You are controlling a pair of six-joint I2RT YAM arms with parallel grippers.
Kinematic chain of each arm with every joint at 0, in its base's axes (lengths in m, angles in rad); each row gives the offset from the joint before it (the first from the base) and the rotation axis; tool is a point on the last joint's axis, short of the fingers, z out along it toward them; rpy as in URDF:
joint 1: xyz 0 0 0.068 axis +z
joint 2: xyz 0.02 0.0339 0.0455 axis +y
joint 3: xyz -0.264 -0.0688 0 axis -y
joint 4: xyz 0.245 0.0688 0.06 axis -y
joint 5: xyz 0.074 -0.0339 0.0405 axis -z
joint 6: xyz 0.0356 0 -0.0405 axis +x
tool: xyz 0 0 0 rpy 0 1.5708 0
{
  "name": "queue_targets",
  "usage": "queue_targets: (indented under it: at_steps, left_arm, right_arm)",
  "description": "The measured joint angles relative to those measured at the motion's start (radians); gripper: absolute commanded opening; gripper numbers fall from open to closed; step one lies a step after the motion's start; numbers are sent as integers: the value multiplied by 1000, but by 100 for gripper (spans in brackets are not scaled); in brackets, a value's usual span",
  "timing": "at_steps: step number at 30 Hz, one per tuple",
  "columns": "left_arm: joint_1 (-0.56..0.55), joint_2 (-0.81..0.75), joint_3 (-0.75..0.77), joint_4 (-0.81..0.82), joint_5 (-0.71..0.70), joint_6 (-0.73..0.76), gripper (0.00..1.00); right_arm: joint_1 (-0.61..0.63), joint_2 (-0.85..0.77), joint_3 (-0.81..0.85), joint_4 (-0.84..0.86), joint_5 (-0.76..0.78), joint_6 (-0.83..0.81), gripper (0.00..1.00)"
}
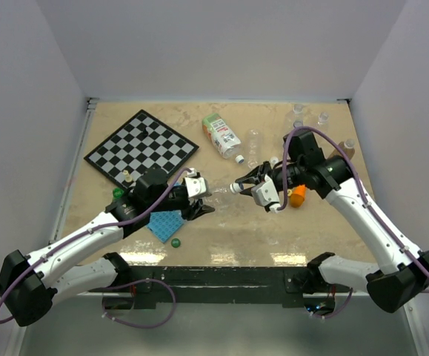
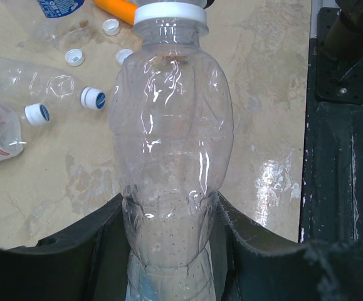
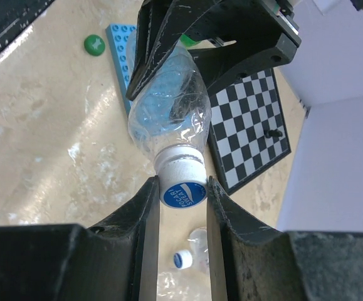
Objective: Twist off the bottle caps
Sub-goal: Unscrew the bottle cap from the plastic bottle.
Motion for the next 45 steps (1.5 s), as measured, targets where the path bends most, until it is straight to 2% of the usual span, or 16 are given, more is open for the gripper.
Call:
queue_targets:
  at_steps: [4, 9, 16, 23, 28, 33, 38, 41, 45]
  left_arm:
    - [2, 0, 0, -6, -11, 0, 2]
    - [2, 0, 0, -8, -11, -1, 2]
    - [2, 0, 0, -8, -11, -1, 2]
    - [2, 0, 0, -8, -11, -2, 2]
    - [2, 0, 0, -7, -11, -2, 2]
    - [2, 0, 0, -7, -11, -2, 2]
    - [6, 0, 0, -35, -14, -10, 2]
    - [7, 0, 0, -43, -15, -10, 2]
    - [7, 0, 0, -52, -15, -10, 2]
  right_arm:
    - [0, 9, 0, -10, 7, -99, 0]
    - [0, 0, -14, -4, 11, -133, 0]
    - [0, -11, -26, 9, 12, -129, 1]
    - [0, -12, -28, 25, 11, -85, 10]
    - [0, -13, -32, 40, 11, -40, 23]
    - [0, -20, -37, 57, 12, 13, 51]
    - [-27, -48, -38, 100, 20, 113, 71]
    - [-46, -67, -39, 112, 12, 159, 79]
    - [-67, -93, -51, 120, 8, 217, 83]
